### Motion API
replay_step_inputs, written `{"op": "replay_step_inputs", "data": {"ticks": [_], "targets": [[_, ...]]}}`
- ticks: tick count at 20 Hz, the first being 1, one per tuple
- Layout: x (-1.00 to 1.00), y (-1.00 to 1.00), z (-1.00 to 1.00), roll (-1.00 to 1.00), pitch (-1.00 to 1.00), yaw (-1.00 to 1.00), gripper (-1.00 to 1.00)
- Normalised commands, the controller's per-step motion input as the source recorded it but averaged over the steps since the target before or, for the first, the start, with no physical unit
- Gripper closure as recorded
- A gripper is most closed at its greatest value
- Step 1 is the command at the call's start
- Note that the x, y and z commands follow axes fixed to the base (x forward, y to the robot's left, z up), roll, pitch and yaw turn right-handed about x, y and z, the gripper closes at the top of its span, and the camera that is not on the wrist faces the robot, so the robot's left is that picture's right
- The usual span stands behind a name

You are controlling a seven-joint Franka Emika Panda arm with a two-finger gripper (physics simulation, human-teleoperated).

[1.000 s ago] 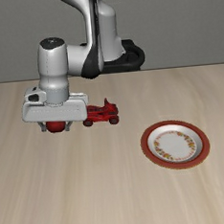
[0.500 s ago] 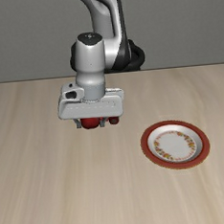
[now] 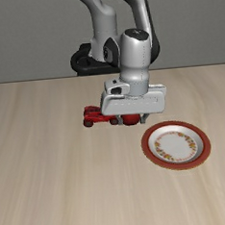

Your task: Pick up the tomato and put it on the plate

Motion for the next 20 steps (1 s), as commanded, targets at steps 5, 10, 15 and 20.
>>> {"op": "replay_step_inputs", "data": {"ticks": [5, 10, 15, 20], "targets": [[0.0, 1.0, 0.0, 0.0, 0.0, 0.0, 1.0], [0.0, 1.0, 0.0, 0.0, 0.0, 0.0, 1.0], [0.2, -0.4, 0.0, 0.0, 0.0, 0.0, -1.0], [0.0, 0.0, 0.0, 0.0, 0.0, 0.0, -1.0]]}}
